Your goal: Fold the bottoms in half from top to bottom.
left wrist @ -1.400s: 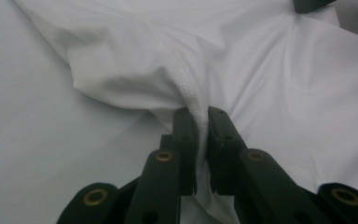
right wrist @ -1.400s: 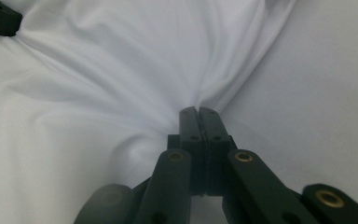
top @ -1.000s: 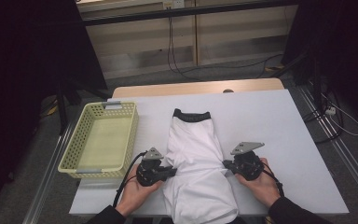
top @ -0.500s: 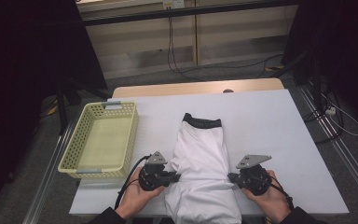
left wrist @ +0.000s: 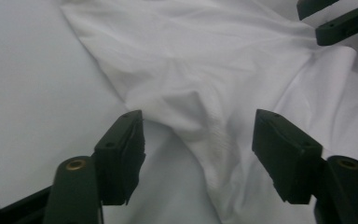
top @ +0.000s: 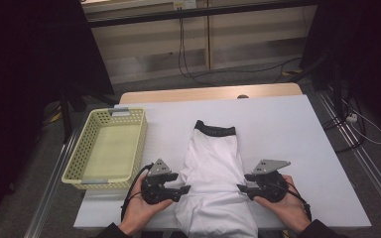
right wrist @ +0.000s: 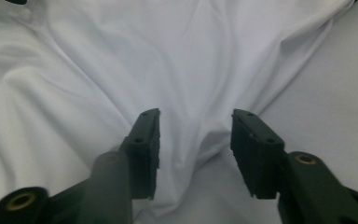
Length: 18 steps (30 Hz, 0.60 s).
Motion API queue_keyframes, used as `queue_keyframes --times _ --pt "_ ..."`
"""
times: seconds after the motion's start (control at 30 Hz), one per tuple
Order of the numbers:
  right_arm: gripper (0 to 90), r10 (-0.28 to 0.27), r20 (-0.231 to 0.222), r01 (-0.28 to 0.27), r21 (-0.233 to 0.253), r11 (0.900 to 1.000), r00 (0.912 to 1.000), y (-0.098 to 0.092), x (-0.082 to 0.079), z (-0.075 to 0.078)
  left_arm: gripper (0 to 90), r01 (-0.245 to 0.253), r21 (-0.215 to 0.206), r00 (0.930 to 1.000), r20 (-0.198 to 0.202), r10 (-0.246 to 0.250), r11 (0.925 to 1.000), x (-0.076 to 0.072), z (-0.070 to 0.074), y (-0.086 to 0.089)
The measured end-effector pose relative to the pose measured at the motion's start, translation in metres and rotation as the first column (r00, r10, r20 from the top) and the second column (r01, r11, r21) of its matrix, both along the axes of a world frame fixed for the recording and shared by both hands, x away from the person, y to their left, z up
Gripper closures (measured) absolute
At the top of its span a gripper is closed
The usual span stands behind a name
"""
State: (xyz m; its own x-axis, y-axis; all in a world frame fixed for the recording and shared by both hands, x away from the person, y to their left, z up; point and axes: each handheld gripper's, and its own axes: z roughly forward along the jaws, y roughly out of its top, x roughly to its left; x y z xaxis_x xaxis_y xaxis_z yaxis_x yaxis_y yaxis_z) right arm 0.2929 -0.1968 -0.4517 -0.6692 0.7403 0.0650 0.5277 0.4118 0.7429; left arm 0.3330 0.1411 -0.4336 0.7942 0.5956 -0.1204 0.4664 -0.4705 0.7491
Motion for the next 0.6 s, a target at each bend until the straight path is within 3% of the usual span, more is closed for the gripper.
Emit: queue_keyframes --times 0.1,0.17,0.23,0.3,0.47,0.5,0.53,0.6 --pt "40.6 -0.015 0.019 0.015 0.000 1.000 0.9997 -0.003 0.009 0.002 25.0 -0.028 0.018 0.9984 0.050 0.027 0.9994 0.009 0.003 -0.001" --pt "39.8 -0.023 0.036 0.023 0.007 1.000 0.9991 -0.007 0.017 0.005 17.9 -0.041 0.033 0.9956 0.086 0.038 0.9986 0.016 0.004 -0.003" --pt "37.4 -0.036 0.050 0.036 0.010 0.999 0.9981 -0.009 0.024 0.008 14.9 -0.057 0.038 0.9903 0.129 0.051 0.9977 0.026 0.006 -0.006" --pt "38.5 -0.055 0.067 0.053 0.018 0.998 0.9963 -0.012 0.034 0.011 11.9 -0.088 0.017 0.9828 0.165 0.084 0.9960 0.034 0.008 -0.010" --pt "42.5 -0.088 0.090 0.086 0.027 0.996 0.9921 -0.014 0.059 0.016 10.6 -0.116 0.002 0.9798 0.164 0.114 0.9933 0.063 0.008 -0.027" --pt "43.6 -0.078 0.079 0.075 0.038 0.996 0.9938 -0.014 0.065 0.015 10.6 -0.116 0.021 0.9795 0.168 0.111 0.9931 0.068 0.007 -0.030" --pt "47.1 -0.067 0.064 0.066 0.017 0.998 0.9957 -0.013 0.070 0.013 12.2 -0.120 0.027 0.9792 0.168 0.114 0.9924 0.073 0.005 -0.033" --pt "48.9 -0.083 0.030 0.083 0.015 0.996 0.9961 -0.011 0.078 0.007 12.6 -0.111 0.047 0.9845 0.142 0.104 0.9927 0.082 0.002 -0.039"
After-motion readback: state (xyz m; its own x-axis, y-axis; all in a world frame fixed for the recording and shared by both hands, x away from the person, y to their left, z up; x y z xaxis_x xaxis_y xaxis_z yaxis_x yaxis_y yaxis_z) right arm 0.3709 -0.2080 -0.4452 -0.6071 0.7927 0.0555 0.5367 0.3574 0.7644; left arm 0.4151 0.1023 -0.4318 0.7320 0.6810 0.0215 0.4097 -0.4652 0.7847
